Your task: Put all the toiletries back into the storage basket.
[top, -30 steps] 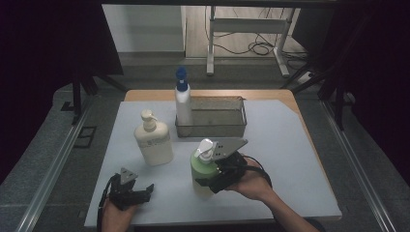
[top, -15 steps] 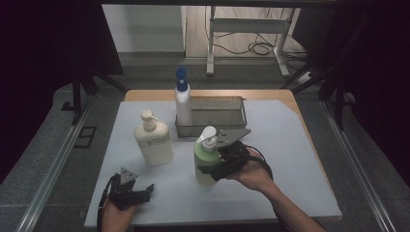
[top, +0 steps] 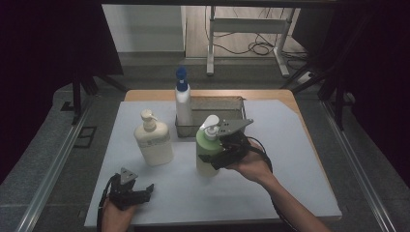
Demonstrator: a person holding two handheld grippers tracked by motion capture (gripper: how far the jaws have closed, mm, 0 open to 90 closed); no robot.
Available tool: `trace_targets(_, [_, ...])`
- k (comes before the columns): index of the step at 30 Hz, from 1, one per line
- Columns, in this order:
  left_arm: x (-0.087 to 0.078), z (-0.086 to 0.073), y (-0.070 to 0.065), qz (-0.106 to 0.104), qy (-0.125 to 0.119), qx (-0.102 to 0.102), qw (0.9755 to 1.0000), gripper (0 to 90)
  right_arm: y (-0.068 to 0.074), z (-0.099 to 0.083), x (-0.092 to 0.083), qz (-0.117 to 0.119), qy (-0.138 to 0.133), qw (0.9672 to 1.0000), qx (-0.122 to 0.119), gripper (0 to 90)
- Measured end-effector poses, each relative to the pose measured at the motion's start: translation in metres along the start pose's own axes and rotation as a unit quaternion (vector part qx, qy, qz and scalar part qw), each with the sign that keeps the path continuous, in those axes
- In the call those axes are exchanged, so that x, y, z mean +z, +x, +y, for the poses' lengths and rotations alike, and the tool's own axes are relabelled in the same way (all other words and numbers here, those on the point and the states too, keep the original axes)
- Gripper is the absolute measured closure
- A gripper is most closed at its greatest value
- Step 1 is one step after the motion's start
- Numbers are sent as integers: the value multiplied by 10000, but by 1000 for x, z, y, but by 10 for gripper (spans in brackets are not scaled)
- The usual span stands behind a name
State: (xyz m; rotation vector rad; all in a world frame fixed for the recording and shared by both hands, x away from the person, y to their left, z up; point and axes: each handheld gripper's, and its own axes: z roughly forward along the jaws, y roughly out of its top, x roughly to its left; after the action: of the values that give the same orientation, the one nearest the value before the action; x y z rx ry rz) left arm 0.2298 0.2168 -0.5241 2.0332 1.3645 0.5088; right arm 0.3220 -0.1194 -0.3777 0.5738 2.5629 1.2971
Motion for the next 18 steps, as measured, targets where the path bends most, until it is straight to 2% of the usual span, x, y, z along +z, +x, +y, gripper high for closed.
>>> trace_targets(18, [0,0,0,-3,-4,0,10000,124,-22,19,3,-331,-116,9992,199,123])
